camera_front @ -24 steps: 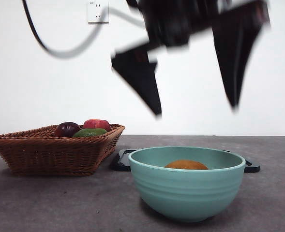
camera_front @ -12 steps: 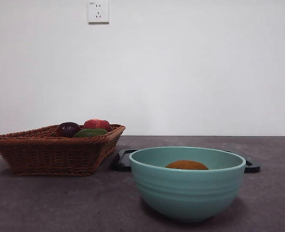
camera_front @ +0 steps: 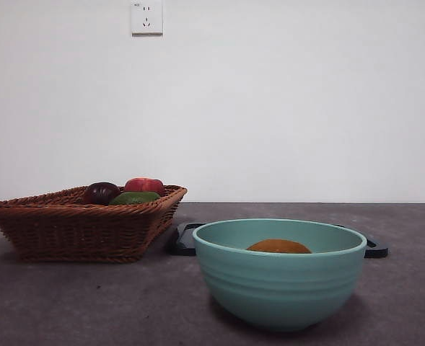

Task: Pick up the wifruite, put it on the bowl, pick up the plate, put it on desk

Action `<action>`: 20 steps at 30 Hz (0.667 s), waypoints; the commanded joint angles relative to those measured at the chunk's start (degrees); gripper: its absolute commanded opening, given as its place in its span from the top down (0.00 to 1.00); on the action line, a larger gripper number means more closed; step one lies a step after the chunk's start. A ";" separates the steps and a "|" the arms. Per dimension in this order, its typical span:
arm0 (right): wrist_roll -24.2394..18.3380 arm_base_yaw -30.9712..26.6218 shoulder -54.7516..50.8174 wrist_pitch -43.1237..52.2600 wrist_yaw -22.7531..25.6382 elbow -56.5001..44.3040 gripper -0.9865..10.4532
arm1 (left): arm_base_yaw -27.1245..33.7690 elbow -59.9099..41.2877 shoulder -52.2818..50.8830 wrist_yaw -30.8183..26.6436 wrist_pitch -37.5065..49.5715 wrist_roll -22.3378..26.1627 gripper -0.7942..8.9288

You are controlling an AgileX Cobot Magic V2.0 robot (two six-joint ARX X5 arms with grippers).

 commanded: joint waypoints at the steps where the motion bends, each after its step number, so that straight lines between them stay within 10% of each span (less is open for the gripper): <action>1: 0.66 0.28 0.13 0.52 -0.13 0.90 0.40 | -0.63 -2.10 -3.28 -1.60 0.48 0.70 0.34; 20: 5.81 0.28 0.96 -0.42 -0.09 0.90 0.40 | -0.63 -17.97 -17.81 -3.74 2.89 -1.49 0.34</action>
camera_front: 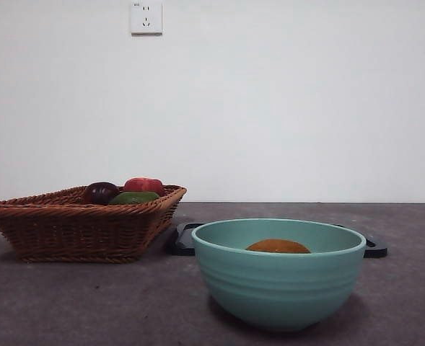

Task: Pick up the wifruite, put it on the bowl, pick up the plate, put it on desk

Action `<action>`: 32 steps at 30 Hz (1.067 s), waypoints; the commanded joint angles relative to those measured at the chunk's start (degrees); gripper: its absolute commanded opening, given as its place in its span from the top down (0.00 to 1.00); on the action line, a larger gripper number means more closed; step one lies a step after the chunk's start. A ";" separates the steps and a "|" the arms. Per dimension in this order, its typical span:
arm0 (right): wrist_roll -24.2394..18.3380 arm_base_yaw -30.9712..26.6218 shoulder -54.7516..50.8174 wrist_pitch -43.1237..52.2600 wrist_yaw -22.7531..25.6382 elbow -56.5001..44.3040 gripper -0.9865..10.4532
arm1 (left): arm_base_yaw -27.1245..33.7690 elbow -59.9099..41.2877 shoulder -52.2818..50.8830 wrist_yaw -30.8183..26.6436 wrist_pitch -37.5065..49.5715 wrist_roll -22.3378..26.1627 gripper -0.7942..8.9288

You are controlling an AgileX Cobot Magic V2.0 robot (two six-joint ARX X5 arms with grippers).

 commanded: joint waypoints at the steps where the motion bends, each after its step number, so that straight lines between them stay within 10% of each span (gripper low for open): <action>1: 2.05 0.28 1.42 0.42 -0.09 0.92 0.40 | -0.63 0.83 -0.17 -0.26 1.66 0.09 0.34; 17: 2.58 2.45 21.42 2.54 -1.53 0.92 0.40 | -0.63 0.96 -0.17 -0.26 1.62 0.09 0.34; 32: 5.09 16.06 41.03 9.46 10.32 0.92 0.40 | -0.63 0.96 -0.17 -0.26 1.66 0.15 0.34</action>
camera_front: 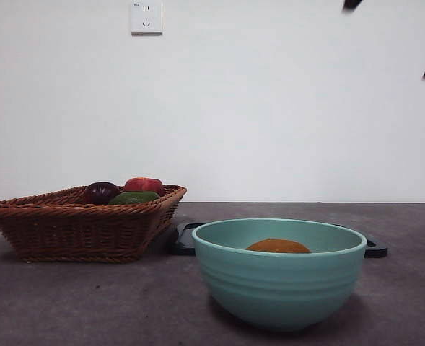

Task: Pick up the wifruite, put it on the bowl, pick up the plate, put it on desk

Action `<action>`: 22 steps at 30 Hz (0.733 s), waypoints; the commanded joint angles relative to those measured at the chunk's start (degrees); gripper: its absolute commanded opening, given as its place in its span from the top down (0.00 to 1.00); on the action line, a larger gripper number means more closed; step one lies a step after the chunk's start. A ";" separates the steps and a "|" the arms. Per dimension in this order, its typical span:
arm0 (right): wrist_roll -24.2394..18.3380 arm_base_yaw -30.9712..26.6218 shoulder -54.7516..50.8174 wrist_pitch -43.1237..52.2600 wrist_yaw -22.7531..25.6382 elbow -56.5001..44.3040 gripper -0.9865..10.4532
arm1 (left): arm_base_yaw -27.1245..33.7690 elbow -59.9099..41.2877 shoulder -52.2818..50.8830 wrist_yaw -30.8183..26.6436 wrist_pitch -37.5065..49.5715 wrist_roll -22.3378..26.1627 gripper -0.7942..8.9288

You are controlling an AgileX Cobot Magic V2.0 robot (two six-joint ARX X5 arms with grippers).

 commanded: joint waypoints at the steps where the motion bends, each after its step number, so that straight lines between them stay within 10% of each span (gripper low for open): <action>1: 0.66 2.80 4.04 0.59 2.19 0.90 0.40 | -0.63 0.96 -0.07 -0.26 0.55 0.22 0.34; 22: -0.50 10.25 28.68 2.49 15.39 0.87 0.40 | -0.63 0.96 -0.07 -0.26 0.96 0.57 0.34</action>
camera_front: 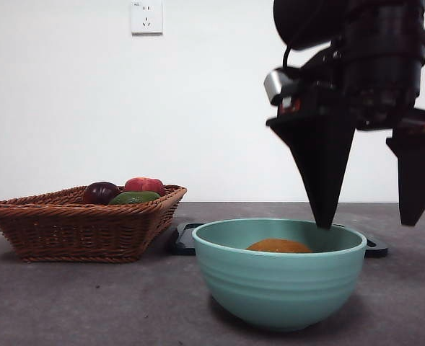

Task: Pick up the wifruite, put it on the bowl, pick up the plate, put it on desk

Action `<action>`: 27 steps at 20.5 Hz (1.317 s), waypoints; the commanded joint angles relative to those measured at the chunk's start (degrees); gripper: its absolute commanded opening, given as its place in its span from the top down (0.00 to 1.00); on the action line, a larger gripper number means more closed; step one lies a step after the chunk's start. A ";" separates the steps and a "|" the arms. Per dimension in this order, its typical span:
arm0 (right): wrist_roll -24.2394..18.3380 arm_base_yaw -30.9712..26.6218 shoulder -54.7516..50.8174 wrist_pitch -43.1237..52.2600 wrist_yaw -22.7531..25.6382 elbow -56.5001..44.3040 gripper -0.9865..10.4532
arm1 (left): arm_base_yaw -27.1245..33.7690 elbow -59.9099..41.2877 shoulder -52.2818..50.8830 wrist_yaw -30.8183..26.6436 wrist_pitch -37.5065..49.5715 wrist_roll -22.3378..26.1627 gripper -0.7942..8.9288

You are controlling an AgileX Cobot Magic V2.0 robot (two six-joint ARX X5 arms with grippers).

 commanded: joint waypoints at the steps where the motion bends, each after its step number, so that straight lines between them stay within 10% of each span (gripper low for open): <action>1: -0.33 0.55 2.34 0.90 0.31 0.87 0.40 | -0.63 0.96 -0.07 -0.26 0.66 0.50 0.34; 27: 0.63 0.57 5.33 6.08 -7.39 0.74 0.91 | -0.63 0.96 -0.07 -0.26 0.66 0.50 0.34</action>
